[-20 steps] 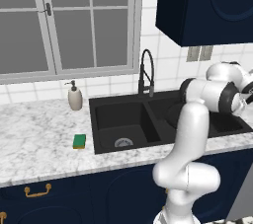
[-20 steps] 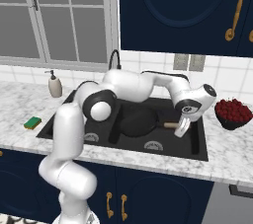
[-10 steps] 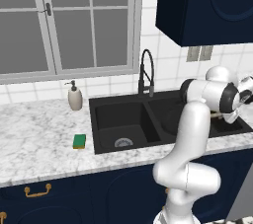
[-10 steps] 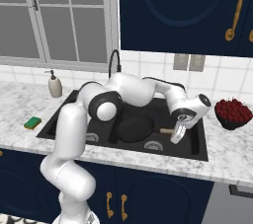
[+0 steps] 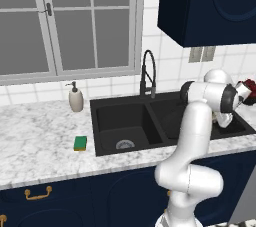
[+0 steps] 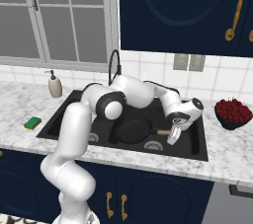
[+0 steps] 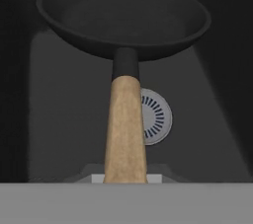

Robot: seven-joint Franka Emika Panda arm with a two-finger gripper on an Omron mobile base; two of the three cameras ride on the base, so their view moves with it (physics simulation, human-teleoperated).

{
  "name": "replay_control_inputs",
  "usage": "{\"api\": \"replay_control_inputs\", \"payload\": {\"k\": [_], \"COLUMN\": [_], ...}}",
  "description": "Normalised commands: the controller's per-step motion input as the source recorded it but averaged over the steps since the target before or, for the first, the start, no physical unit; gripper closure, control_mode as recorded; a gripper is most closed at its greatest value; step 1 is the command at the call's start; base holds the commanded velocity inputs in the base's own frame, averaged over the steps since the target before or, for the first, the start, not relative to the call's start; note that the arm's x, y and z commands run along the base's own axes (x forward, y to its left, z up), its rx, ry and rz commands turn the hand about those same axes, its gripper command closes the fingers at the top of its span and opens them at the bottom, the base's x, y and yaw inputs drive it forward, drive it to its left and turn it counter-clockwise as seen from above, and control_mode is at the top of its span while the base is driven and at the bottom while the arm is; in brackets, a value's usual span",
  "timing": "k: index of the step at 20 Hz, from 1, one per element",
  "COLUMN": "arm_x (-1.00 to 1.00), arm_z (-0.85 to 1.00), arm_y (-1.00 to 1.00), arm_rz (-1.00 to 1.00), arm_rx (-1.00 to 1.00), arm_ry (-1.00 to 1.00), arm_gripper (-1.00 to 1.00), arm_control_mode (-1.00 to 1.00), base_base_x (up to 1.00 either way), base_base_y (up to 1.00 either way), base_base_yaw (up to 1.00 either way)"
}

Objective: Pick the pan and sponge and place them into the sink. Then turn on the water.

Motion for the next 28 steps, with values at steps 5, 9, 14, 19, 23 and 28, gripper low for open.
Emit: {"api": "replay_control_inputs", "payload": {"k": [5, 9, 14, 19, 23, 28], "arm_x": [0.31, 0.3, 0.44, 0.37, 0.0, 0.0], "arm_z": [-0.49, -0.39, -0.21, -0.15, -0.17, -0.24], "arm_y": [0.0, 0.0, 0.0, 0.0, 0.0, 0.0], "arm_rz": [0.0, 0.0, 0.0, 0.0, 0.0, 0.0], "arm_rx": [0.0, 0.0, 0.0, 0.0, 0.0, 0.0], "arm_ry": [0.0, -0.01, 0.0, 0.0, 0.0, 0.0], "arm_gripper": [1.0, 1.0, 1.0, 1.0, 1.0, 1.0], "arm_control_mode": [-1.0, -1.0, -1.0, -1.0, -1.0, -1.0], "base_base_x": [0.0, 0.0, 0.0, 0.0, 0.0, 0.0], "base_base_y": [0.0, 0.0, 0.0, 0.0, 0.0, 0.0], "base_base_yaw": [0.0, 0.0, 0.0, 0.0, 0.0, 0.0]}}
